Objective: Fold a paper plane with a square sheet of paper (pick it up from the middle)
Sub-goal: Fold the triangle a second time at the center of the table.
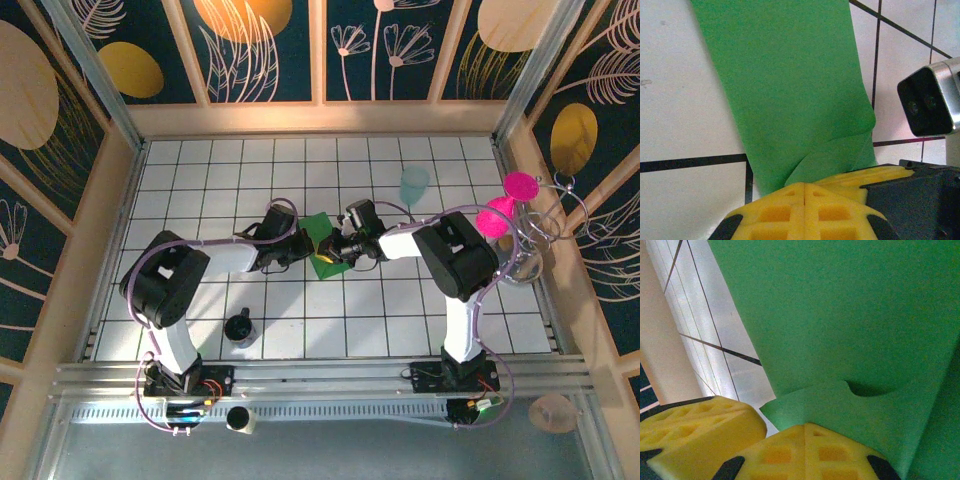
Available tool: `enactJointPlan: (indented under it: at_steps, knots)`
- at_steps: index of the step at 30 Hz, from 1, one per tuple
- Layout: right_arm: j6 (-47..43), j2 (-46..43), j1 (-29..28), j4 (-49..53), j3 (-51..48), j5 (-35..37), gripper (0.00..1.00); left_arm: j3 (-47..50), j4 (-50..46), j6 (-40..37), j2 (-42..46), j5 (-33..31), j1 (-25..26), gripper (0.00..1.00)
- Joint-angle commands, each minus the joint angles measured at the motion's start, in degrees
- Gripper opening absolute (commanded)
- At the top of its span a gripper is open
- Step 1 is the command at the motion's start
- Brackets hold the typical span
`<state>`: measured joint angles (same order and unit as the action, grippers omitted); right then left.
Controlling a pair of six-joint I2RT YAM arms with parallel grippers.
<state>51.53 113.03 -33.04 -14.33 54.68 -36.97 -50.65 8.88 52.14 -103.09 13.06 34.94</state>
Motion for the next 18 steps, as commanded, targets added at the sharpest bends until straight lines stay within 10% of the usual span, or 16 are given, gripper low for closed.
enactJointPlan:
  at_steps: [1,18]
  knots:
    - [0.7,2.9,0.2,4.2,-0.7,2.6,0.0,-1.5,-0.8,0.0,-1.2,0.5,0.3,0.0]
    - [1.0,2.7,0.2,4.0,-1.0,2.6,0.0,-3.5,-5.6,-2.0,-3.6,-1.3,0.2,0.0]
